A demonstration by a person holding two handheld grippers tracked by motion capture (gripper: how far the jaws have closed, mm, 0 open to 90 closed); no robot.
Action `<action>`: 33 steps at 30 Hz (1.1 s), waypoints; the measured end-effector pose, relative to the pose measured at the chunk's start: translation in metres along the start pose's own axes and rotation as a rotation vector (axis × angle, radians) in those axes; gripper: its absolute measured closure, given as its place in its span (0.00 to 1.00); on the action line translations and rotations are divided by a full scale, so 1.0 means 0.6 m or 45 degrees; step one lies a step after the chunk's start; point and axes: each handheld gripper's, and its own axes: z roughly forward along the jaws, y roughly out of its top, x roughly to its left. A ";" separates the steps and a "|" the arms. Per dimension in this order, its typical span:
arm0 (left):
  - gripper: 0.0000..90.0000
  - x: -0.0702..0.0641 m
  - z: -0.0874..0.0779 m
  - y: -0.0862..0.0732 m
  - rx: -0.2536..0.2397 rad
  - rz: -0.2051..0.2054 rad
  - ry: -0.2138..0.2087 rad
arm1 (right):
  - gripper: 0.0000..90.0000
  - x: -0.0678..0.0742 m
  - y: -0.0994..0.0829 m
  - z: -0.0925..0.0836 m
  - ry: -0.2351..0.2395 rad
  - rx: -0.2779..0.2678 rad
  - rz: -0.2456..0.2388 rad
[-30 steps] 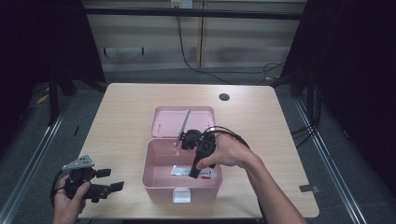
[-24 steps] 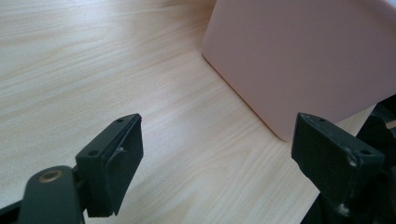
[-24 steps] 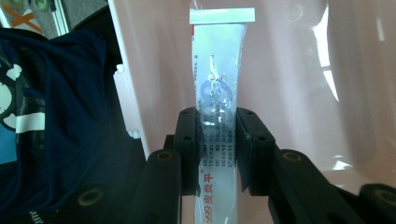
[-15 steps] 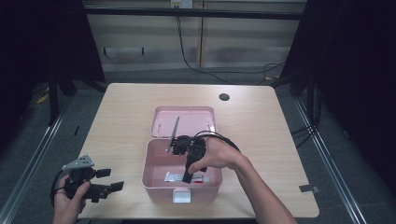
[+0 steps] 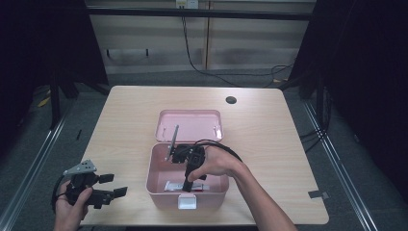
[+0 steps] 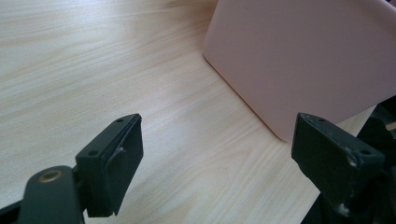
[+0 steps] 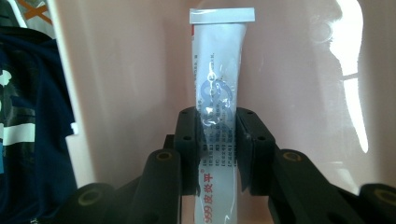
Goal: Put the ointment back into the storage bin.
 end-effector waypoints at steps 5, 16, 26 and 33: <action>0.19 0.000 0.000 0.000 -0.002 -0.002 0.001 | 0.80 -0.004 0.003 0.008 0.021 0.000 -0.013; 0.19 0.000 0.000 0.000 0.000 -0.001 0.000 | 0.80 -0.009 0.010 0.032 0.040 0.028 -0.039; 0.19 0.000 -0.001 0.000 -0.001 -0.001 -0.001 | 0.80 -0.015 0.016 0.051 0.065 0.043 -0.051; 0.19 0.000 0.000 0.000 0.000 -0.001 -0.003 | 0.80 -0.021 0.017 0.064 0.082 0.057 -0.063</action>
